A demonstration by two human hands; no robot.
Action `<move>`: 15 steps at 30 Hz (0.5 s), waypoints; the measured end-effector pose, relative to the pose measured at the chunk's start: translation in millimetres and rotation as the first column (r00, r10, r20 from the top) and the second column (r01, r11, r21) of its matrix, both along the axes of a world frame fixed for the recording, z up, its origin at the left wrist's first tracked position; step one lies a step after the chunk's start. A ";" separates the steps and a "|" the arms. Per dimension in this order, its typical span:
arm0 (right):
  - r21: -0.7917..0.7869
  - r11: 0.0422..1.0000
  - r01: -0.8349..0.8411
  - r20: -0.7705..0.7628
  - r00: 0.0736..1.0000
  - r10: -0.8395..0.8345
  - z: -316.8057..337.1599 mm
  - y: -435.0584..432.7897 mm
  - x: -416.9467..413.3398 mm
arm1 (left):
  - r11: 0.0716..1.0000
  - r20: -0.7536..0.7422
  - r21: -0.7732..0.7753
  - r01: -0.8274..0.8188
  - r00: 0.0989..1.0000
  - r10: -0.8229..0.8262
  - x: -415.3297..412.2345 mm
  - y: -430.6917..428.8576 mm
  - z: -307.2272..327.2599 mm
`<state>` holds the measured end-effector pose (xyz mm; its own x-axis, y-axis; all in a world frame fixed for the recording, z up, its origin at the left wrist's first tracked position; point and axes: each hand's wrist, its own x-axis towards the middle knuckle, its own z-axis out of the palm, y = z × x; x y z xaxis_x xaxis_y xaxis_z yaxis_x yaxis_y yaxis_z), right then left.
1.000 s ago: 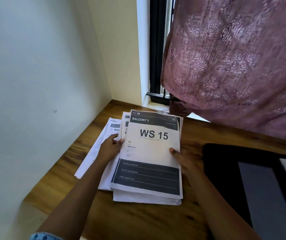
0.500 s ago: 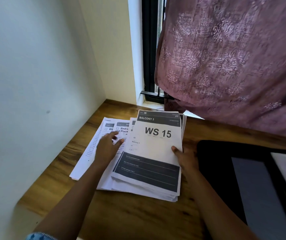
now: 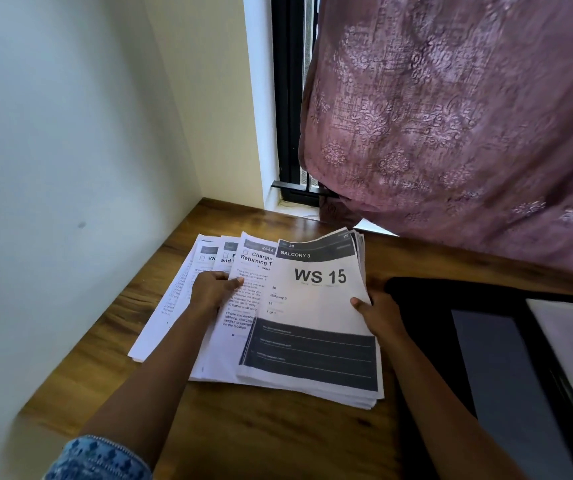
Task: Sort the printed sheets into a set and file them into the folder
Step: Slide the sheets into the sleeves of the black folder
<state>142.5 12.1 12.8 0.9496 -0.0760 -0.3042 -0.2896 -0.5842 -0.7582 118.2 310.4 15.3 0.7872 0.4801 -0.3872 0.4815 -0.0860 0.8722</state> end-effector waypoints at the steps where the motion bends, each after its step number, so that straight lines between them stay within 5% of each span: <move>1: -0.014 1.000 -0.001 0.004 1.000 0.001 -2.6 -1.3 -1.2 | 0.997 -0.008 0.069 0.036 0.999 -0.035 0.0 -1.3 -1.8; 4: -0.129 0.991 0.019 0.103 0.995 -0.006 -4.6 4.4 -6.8 | 0.923 0.000 0.376 0.081 0.996 -0.087 -4.2 -7.4 0.4; 8: -0.496 0.868 0.025 0.330 0.930 0.162 5.0 20.6 -15.6 | 0.738 0.125 0.667 -0.099 0.992 0.020 -22.5 8.1 7.7; 11: -0.463 0.869 -0.175 0.418 0.822 0.387 11.5 52.2 -20.9 | 0.588 -0.018 0.808 -0.041 0.995 0.094 -34.1 54.9 -2.5; 12: -0.445 0.852 -0.276 0.418 0.777 0.471 10.9 66.3 -21.1 | 0.581 -0.099 0.814 0.018 0.989 0.108 -36.2 71.7 -9.4; 15: -0.479 0.711 -0.515 0.343 0.636 0.691 0.7 111.2 -14.3 | 0.757 -0.170 0.653 0.021 0.978 0.119 -40.1 93.7 -14.2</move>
